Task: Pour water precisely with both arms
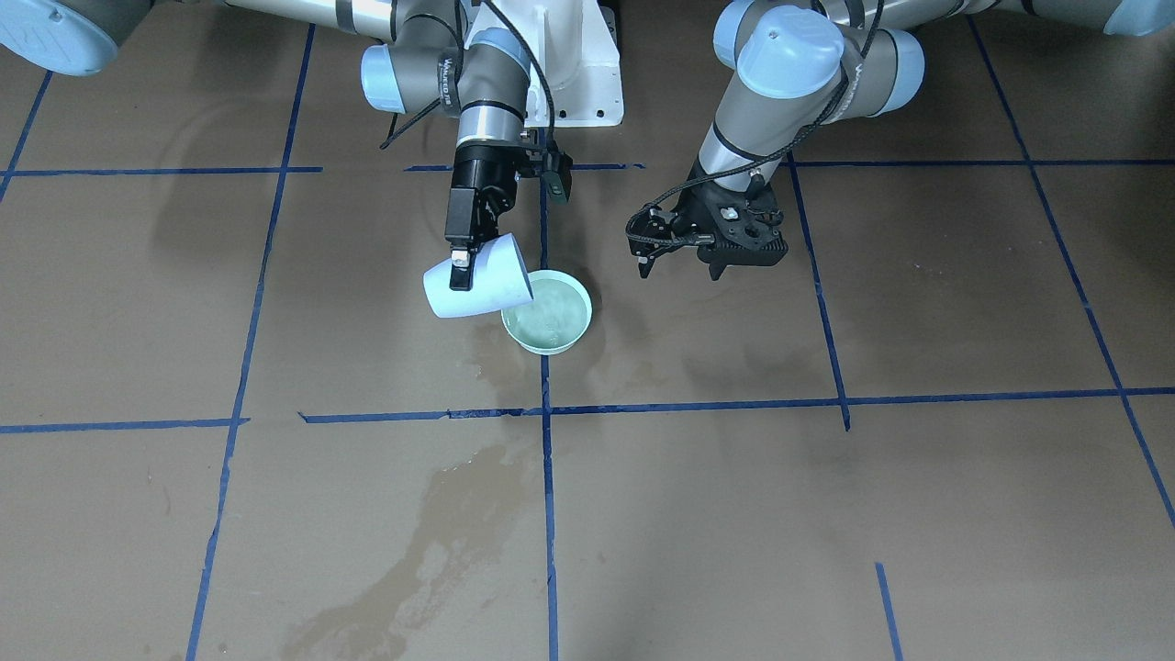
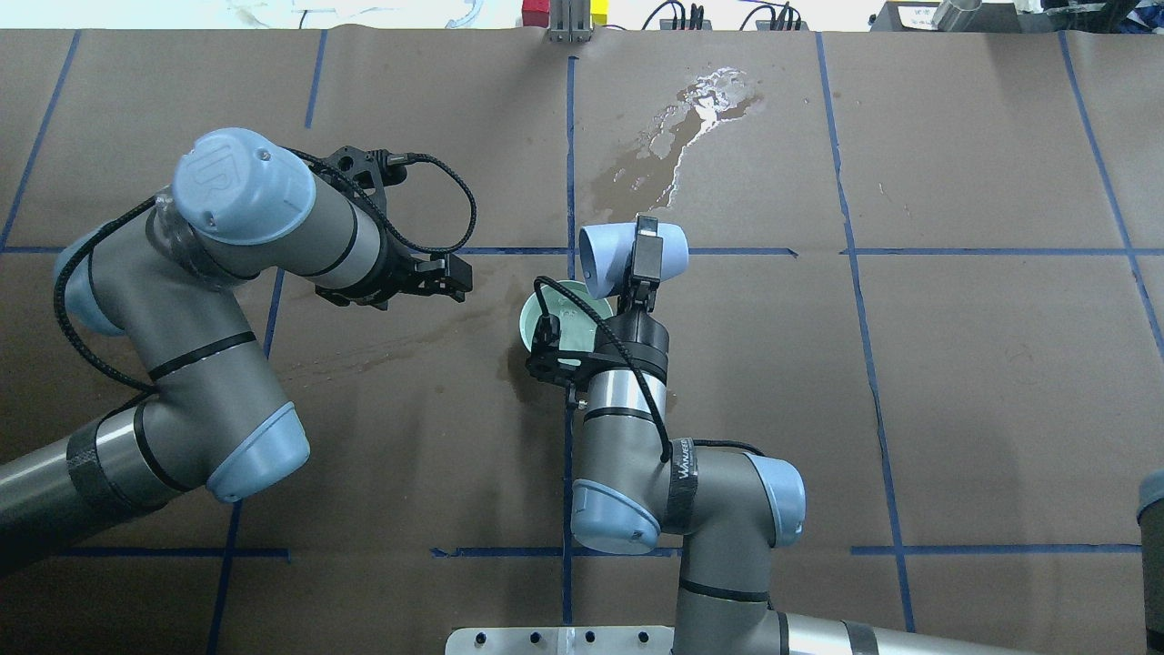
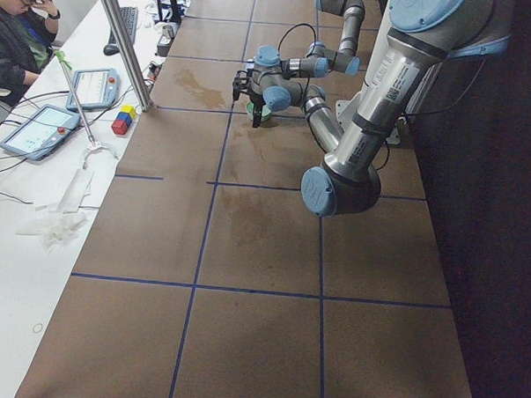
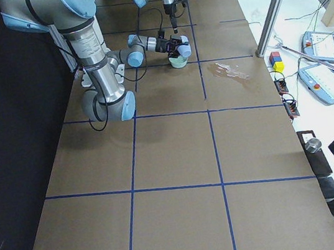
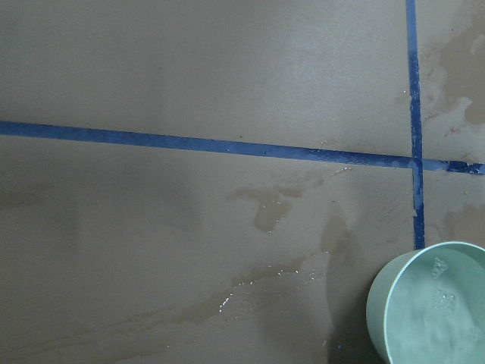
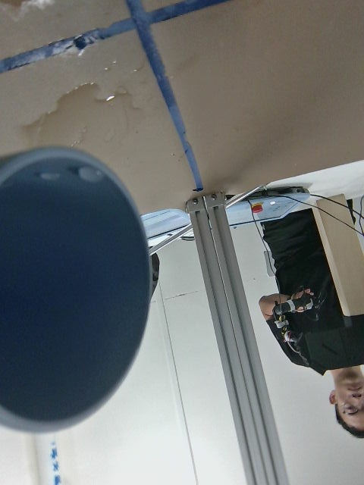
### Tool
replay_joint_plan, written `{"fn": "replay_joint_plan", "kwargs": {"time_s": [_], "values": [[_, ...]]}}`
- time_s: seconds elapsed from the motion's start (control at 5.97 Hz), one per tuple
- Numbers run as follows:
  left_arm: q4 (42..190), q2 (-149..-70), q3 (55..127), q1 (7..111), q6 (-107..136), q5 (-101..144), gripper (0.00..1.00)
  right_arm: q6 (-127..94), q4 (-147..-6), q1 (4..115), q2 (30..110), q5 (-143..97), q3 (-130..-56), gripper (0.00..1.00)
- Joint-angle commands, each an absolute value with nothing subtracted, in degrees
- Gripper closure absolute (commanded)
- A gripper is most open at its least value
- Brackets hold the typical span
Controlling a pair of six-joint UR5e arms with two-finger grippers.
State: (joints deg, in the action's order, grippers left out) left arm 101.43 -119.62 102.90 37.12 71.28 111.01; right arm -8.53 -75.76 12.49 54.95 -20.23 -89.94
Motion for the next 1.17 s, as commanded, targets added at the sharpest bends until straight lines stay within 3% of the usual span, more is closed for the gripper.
{"fn": "replay_joint_plan", "kwargs": {"time_s": [0.0,0.33,0.67,1.0], "values": [[101.4,-119.6,102.8,37.2,71.3,111.0,0.00,-28.5,-74.2,12.8,55.5,-25.9,-92.0,1.00],[101.4,-119.6,102.9,37.2,71.3,111.0,0.00,-51.9,-74.2,14.8,57.7,-37.0,-100.2,1.00],[101.4,-119.6,102.9,37.2,71.3,111.0,0.00,-69.6,-74.1,16.8,59.6,-42.6,-103.9,1.00],[101.4,-119.6,102.8,37.2,71.3,111.0,0.00,-69.4,-67.1,18.5,71.2,-42.6,-109.4,1.00]]}}
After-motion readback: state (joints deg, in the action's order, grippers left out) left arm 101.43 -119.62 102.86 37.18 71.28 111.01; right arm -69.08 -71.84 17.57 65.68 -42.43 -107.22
